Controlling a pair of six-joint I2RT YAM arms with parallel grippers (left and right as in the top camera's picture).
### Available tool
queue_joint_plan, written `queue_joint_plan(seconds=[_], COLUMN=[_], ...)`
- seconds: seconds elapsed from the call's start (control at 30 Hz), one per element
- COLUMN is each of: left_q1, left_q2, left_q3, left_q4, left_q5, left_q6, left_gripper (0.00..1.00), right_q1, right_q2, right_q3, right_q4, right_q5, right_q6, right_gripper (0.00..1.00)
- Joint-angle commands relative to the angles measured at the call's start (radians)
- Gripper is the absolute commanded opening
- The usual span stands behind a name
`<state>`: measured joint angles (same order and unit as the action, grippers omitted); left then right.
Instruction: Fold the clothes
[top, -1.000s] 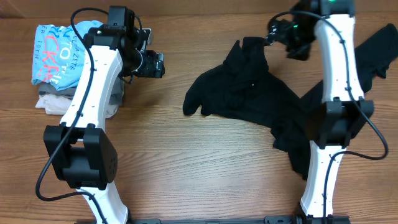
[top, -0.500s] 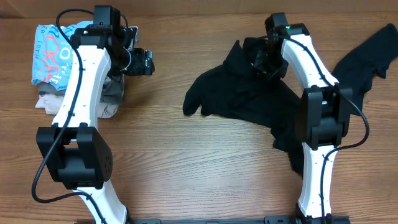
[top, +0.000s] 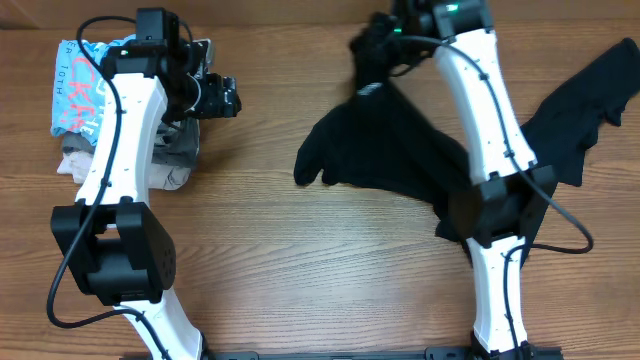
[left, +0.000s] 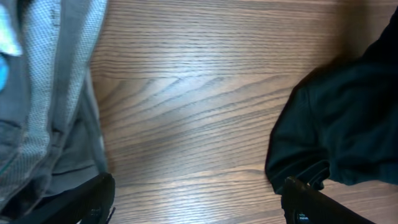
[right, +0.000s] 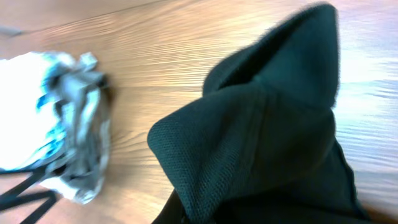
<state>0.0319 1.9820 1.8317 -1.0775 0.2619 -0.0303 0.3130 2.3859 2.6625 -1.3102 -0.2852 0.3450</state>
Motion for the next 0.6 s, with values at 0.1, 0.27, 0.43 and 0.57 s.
queue_joint_plan(seconds=[0.1, 0.27, 0.43, 0.57], left_q1=[0.003, 0.003, 0.003, 0.003], left_q2=[-0.006, -0.006, -0.006, -0.006], left_q3=[0.024, 0.024, 0.024, 0.024], left_q4=[0.001, 0.001, 0.001, 0.002], left_q5=[0.02, 0.019, 0.019, 0.02], left_q6=[0.025, 0.031, 0.031, 0.031], left_gripper=[0.88, 0.88, 0.88, 0.88], right_q1=[0.054, 0.056, 0.077, 0.1], right_q2=[-0.039, -0.053, -0.117, -0.171], right_q3=[0.185, 0.36, 0.423, 0.423], right_q4=[0.002, -0.012, -0.027, -0.05], right_q5=[0.014, -0.01, -0.016, 0.059], right_q6=[0.019, 0.019, 0.023, 0.022], right_gripper=[0.04, 0.04, 0.04, 0.04])
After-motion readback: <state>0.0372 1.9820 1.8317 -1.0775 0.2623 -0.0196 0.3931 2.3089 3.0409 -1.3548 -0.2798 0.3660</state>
